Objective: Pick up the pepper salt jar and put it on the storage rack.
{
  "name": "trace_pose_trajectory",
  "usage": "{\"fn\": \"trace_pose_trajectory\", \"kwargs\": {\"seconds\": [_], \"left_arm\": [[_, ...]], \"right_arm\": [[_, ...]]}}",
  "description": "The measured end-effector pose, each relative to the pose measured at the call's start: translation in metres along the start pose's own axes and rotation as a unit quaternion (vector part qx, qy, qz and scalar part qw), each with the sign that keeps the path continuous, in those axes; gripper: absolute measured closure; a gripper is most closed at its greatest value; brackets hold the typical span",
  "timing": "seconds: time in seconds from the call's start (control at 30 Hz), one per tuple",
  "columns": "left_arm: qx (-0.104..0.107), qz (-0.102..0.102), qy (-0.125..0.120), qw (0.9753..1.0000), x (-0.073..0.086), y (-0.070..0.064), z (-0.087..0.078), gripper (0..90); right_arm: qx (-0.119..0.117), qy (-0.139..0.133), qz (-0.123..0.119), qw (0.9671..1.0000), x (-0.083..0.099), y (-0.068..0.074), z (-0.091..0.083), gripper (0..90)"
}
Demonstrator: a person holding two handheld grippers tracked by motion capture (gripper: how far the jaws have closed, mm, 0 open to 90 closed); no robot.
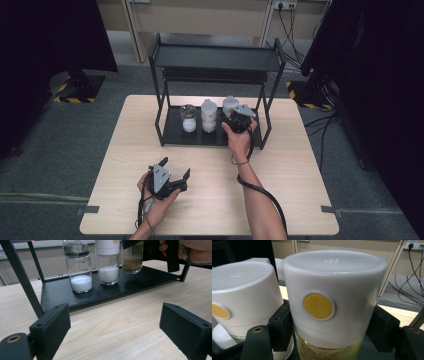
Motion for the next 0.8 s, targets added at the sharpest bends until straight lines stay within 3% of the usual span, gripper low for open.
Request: {"fn": "trace_pose_trajectory", "kwargs": {"seconds": [0.8], "left_arm": [[0.000,-0.001,-0.001,1.0000,-0.0001,0.0001,0.0001,9.3]], "right_arm": [[0.005,0.012,0.002,0.9999,0.0090,-0.0045,0.0100,30.9]]}}
Point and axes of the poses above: each handheld gripper's, and its own axes: z roughly forward along the jaws, x roughly out of its underside, y roughly to its left, the point moved 4 cm from there along z, roughly forward along the jaws, and after that the axes turned 7 degrees about y, right-handed, at the moved point
